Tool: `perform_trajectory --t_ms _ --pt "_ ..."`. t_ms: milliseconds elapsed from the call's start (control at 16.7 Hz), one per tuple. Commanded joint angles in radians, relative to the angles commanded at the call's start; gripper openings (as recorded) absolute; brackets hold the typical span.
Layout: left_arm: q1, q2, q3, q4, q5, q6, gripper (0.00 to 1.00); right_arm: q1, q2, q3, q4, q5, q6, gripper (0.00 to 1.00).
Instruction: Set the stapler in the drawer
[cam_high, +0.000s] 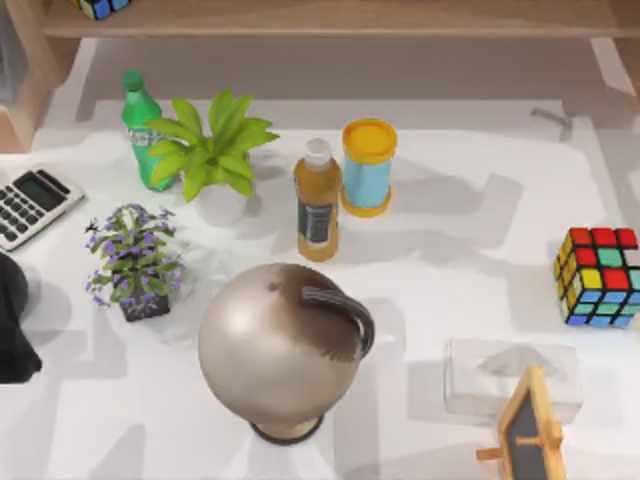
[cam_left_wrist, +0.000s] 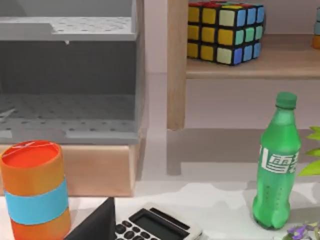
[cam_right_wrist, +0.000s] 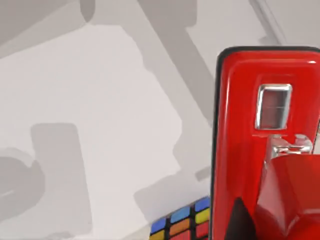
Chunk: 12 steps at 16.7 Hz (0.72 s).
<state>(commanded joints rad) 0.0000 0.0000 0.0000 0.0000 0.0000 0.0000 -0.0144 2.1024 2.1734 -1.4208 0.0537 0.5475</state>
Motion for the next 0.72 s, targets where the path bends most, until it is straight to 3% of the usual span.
perform_trajectory --t_ms 360,720 --pt "0.0 0.0 0.0 0.0 0.0 0.0 1.0 -0.23 0.205 0.323 -0.124 -0.003 -0.428 0.0" --pt "0.0 0.0 0.0 0.0 0.0 0.0 1.0 -0.347 0.487 0.575 -0.187 -0.033 -0.768 0.0"
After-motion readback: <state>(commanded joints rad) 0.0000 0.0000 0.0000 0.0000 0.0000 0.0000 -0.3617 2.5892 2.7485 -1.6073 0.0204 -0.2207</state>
